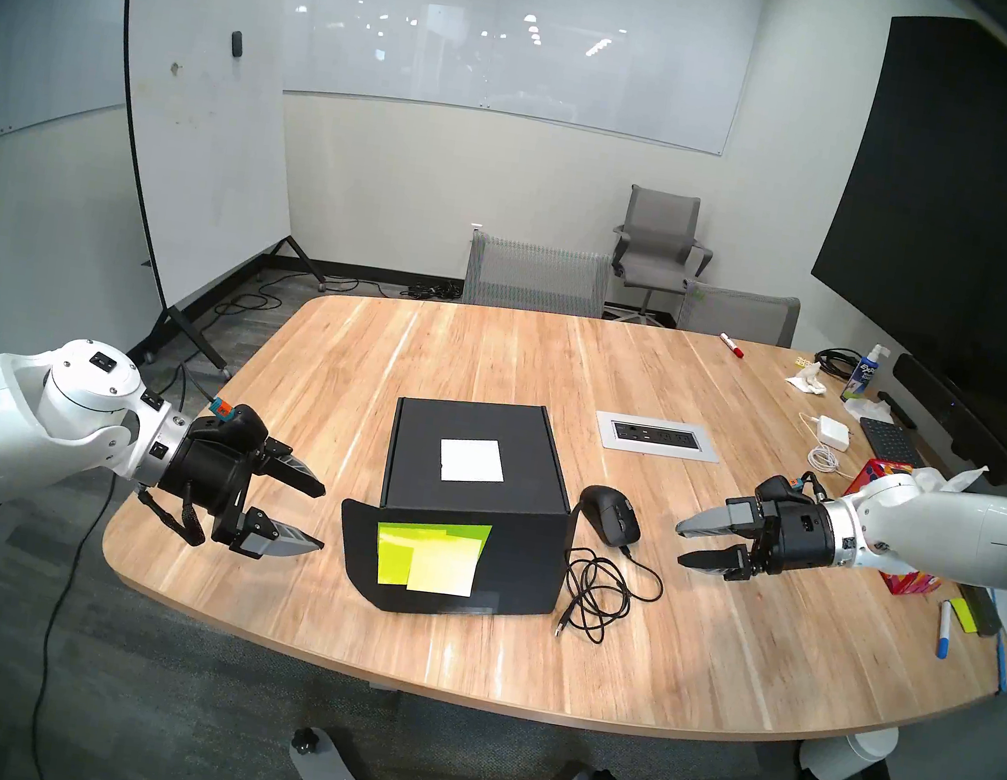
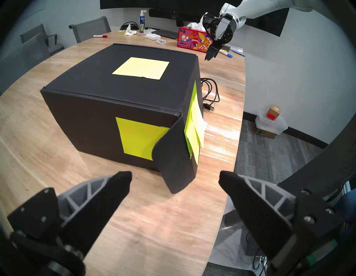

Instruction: Open the box and place the mouse inside

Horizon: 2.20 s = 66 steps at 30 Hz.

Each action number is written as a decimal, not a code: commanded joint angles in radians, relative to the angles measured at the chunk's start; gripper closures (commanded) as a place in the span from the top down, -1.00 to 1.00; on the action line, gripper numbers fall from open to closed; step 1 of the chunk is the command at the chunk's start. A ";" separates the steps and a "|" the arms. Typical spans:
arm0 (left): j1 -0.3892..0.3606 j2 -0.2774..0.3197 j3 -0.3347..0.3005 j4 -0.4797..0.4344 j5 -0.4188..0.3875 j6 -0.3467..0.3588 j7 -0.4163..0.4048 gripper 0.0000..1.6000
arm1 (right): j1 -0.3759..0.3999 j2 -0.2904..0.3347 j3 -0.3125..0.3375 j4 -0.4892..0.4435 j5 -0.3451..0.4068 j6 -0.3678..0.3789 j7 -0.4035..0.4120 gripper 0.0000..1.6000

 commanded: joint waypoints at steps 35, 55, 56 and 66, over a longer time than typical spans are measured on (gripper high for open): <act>-0.018 -0.044 0.005 -0.048 0.026 0.029 0.053 1.00 | 0.013 0.001 0.011 0.002 0.002 0.002 0.007 1.00; -0.011 -0.029 0.018 -0.064 0.025 0.030 0.028 1.00 | 0.012 0.001 0.012 0.002 0.002 0.002 0.007 1.00; -0.011 -0.028 0.019 -0.064 0.025 0.029 0.027 1.00 | 0.012 0.001 0.012 0.002 0.002 0.003 0.007 1.00; -0.011 -0.027 0.023 -0.062 0.024 0.029 0.025 0.57 | 0.012 0.002 0.012 0.002 0.002 0.003 0.007 1.00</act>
